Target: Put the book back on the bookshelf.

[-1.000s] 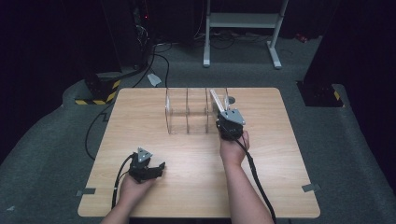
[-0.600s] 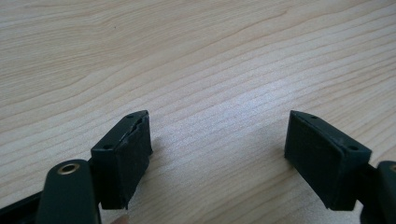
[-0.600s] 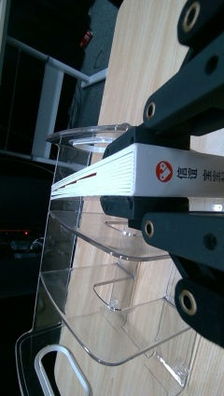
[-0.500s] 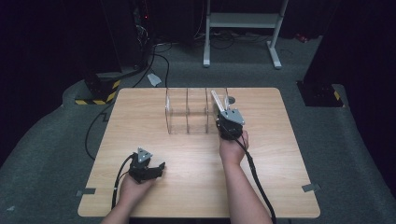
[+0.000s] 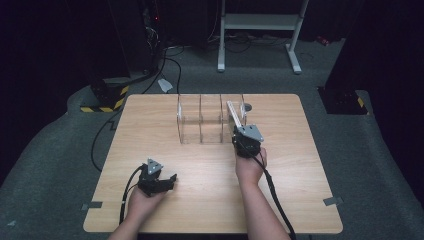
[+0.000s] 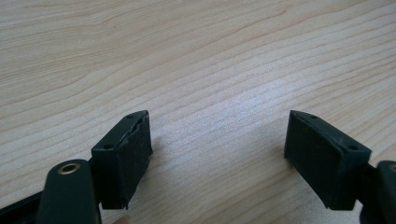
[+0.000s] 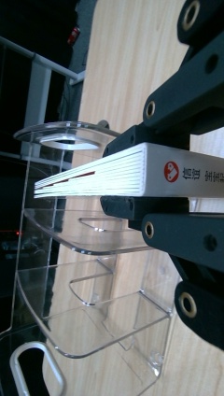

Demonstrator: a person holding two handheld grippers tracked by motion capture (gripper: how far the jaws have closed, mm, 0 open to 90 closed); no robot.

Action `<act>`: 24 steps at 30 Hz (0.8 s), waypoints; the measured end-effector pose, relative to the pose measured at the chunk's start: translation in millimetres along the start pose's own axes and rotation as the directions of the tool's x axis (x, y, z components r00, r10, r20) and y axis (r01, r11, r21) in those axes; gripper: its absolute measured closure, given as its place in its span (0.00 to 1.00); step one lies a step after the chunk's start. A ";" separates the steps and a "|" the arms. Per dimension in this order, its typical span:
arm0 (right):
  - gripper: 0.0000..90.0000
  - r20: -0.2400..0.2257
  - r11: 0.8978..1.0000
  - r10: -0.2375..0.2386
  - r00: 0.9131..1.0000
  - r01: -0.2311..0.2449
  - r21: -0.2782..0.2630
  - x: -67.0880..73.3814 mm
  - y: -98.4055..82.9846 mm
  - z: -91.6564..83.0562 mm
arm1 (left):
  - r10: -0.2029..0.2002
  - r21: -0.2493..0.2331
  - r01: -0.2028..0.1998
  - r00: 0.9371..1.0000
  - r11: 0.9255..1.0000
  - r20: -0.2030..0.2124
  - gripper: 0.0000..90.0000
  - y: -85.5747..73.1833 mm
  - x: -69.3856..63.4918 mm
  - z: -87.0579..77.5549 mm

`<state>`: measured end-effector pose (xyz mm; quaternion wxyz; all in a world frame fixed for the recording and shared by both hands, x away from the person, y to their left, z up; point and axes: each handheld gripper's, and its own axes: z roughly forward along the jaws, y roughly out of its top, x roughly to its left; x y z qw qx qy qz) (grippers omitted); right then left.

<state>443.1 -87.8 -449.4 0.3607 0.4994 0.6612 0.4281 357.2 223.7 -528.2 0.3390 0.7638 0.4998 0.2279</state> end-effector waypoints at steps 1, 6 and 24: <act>0.83 -0.002 1.000 0.002 1.000 -0.002 0.003 -0.5 -1.4 -0.7 | 0.000 0.000 0.000 1.000 1.000 0.000 0.26 0.0 0.0 0.0; 0.82 -0.007 1.000 0.020 1.000 -0.020 0.018 -3.2 -7.9 -4.8 | -0.001 0.000 0.001 1.000 1.000 0.000 0.26 -0.2 -0.3 -0.2; 0.74 -0.053 0.997 0.024 0.998 -0.020 0.074 -3.2 -15.3 -10.5 | 0.002 0.000 -0.002 1.000 1.000 0.006 0.26 -0.1 -0.4 -0.1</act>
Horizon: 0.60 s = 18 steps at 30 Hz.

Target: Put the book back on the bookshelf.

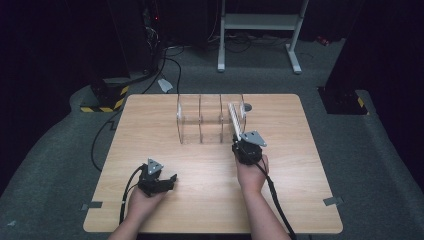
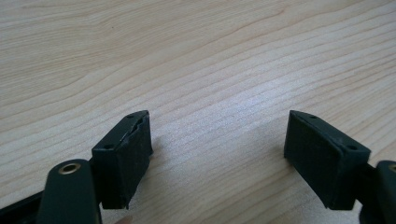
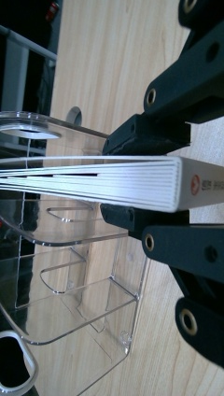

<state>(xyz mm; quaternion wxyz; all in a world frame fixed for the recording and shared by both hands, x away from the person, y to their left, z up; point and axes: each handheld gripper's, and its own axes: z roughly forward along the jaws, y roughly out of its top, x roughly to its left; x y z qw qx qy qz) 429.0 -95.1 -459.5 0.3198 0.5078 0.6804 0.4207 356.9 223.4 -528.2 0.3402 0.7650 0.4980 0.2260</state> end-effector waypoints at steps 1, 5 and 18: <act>0.74 -0.001 1.000 0.007 1.000 -0.007 0.006 -1.1 0.0 0.9 | 0.000 0.000 0.000 1.000 1.000 0.000 0.26 0.0 0.0 0.0; 0.83 0.016 1.000 0.012 1.000 -0.012 0.008 -2.8 1.3 2.4 | 0.001 -0.001 -0.001 1.000 1.000 0.000 0.26 0.0 -0.1 -0.1; 0.84 0.082 1.000 0.003 0.997 -0.001 -0.023 2.4 14.7 11.0 | 0.000 -0.002 0.000 1.000 1.000 0.003 0.26 0.0 -0.2 0.1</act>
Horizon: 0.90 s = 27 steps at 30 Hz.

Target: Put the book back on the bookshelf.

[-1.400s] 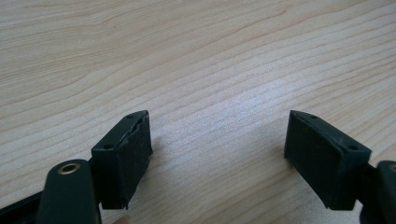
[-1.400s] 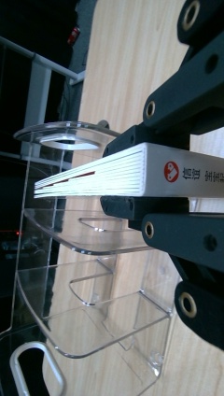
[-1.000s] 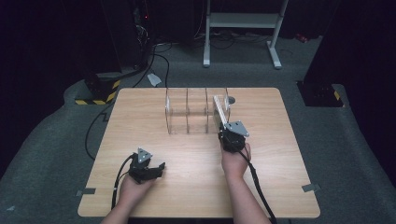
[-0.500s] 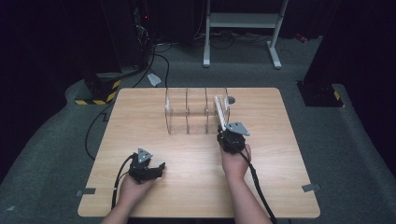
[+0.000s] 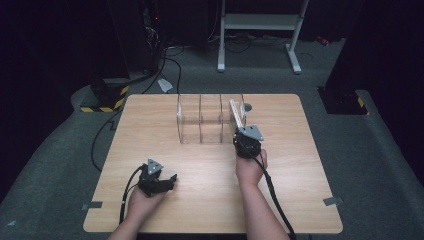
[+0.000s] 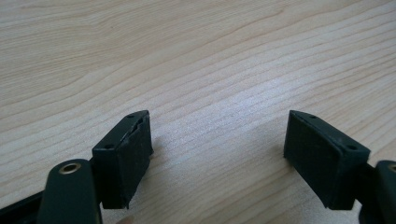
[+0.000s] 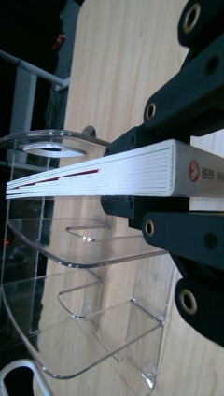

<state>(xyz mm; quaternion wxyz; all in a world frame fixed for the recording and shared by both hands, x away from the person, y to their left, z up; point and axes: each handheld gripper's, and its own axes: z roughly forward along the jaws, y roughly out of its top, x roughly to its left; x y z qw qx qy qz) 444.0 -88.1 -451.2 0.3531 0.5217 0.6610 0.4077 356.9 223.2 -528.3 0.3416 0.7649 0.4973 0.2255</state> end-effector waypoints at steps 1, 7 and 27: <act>0.84 0.004 1.000 -0.008 1.000 0.008 -0.006 0.9 1.7 1.1 | 0.001 0.000 -0.001 1.000 1.000 0.000 0.26 0.0 0.0 0.0; 0.84 0.020 1.000 -0.012 1.000 0.012 -0.004 4.8 7.7 9.4 | 0.004 0.001 -0.004 1.000 1.000 0.002 0.26 0.0 0.2 0.0; 0.84 0.037 1.000 -0.006 0.999 0.006 0.000 7.8 7.5 20.1 | 0.004 0.001 -0.004 1.000 1.000 0.004 0.26 -0.2 -0.2 -0.3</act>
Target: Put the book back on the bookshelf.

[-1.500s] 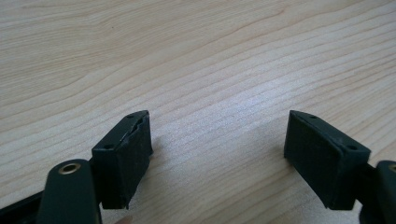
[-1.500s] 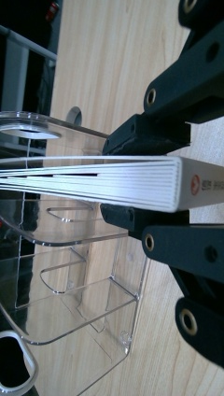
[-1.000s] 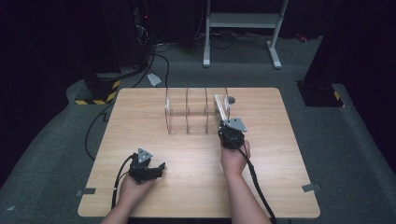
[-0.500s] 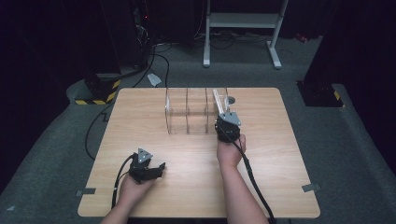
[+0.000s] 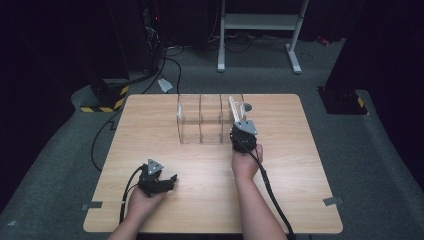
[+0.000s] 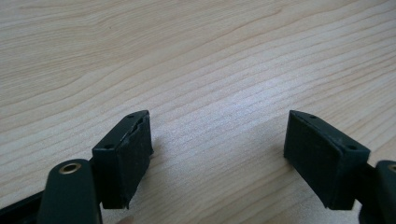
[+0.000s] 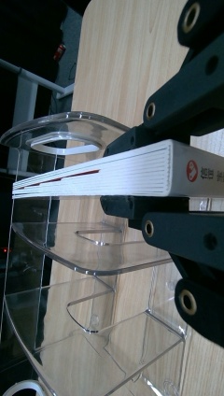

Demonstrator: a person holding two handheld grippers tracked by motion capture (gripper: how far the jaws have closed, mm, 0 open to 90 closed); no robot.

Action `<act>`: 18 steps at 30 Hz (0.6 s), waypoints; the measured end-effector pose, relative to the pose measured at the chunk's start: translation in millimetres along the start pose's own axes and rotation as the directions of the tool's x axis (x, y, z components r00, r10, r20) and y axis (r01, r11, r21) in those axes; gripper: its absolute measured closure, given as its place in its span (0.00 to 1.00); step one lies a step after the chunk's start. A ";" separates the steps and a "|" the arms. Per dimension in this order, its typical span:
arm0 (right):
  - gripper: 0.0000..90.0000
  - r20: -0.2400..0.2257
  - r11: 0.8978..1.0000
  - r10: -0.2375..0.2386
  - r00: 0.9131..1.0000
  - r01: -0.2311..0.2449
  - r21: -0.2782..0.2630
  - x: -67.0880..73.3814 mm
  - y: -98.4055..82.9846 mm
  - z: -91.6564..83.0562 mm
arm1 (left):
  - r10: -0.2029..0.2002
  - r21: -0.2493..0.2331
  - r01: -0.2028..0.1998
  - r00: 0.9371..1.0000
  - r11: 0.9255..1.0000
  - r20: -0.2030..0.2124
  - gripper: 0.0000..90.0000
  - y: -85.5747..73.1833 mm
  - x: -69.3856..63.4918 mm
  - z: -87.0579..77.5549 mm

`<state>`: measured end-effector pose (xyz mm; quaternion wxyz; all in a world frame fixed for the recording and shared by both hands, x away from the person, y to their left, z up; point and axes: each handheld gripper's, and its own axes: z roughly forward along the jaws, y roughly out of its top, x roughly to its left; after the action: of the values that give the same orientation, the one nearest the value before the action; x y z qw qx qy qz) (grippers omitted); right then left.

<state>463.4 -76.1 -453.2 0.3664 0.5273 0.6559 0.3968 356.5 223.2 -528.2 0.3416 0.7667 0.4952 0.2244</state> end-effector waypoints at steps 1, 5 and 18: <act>0.84 0.001 1.000 0.004 1.000 -0.004 0.001 0.3 -0.4 -0.2 | 0.000 0.000 0.000 1.000 1.000 0.000 0.26 0.0 -0.1 0.0; 0.83 -0.002 1.000 0.020 1.000 -0.020 0.010 -1.6 -3.4 -1.3 | 0.000 0.000 0.000 1.000 1.000 0.000 0.26 0.0 0.0 0.0; 0.65 -0.045 0.999 0.049 0.998 -0.049 -0.001 -7.8 -9.7 -12.1 | 0.000 0.000 0.000 1.000 1.000 0.000 0.26 0.0 0.0 0.0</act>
<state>450.0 -86.6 -456.5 0.3423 0.5337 0.6504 0.4184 356.5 223.2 -528.2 0.3415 0.7666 0.4952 0.2244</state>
